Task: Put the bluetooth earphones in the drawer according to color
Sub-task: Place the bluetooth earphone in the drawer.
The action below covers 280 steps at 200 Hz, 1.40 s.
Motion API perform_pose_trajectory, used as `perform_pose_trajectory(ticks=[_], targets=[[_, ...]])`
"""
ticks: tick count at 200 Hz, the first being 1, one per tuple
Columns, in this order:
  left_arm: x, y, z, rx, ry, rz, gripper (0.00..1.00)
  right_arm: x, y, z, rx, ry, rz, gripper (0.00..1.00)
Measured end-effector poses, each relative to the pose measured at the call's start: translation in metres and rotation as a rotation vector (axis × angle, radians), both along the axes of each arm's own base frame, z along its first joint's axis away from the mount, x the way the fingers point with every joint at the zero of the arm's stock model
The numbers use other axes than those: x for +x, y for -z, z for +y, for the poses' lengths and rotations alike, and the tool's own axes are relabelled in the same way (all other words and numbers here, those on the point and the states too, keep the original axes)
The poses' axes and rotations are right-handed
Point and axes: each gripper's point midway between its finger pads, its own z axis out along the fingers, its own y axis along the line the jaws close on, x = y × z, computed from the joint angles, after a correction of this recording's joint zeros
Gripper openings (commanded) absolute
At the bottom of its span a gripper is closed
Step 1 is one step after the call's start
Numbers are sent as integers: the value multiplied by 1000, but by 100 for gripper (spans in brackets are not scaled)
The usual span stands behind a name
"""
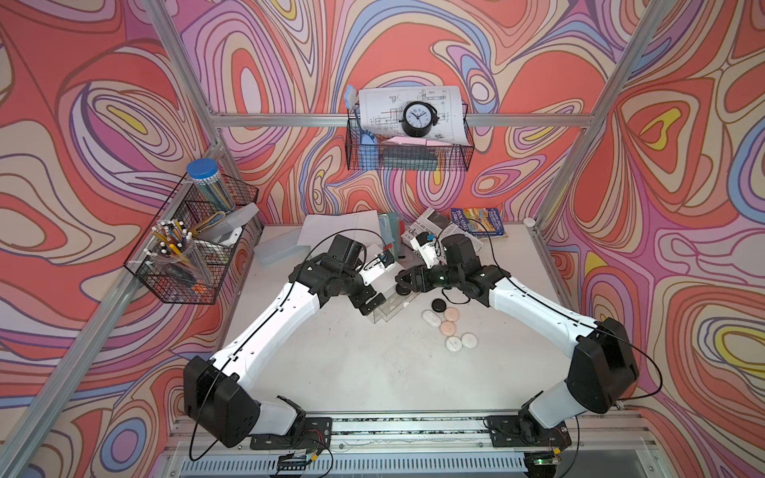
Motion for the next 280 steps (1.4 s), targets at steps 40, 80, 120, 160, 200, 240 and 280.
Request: perform_pose_trajectory(ticks=[40,80,120,160,200,240,280], targets=[[-3,1,-1,-4,7,12,99,0,22,7,1,-5,29,0],[-3,1,-1,-5,8,13,99,-2,34,11,-6,-12,43,0],[-4,1,-3,-13,14,17,99,-3,43,11,-11,-11,57,7],[-5,1,-4,-20,20,22,99,-6,48,14,-7,-16,56,22],[-5,0,-5,-25,21,26,99,-5,49,15,-4,-14,55,52],[-5,0,-5,-25,20,26,99,-4,46,17,5,-13,48,64],[-5,0,-5,-25,20,26,99,-3,45,17,10,-12,45,69]])
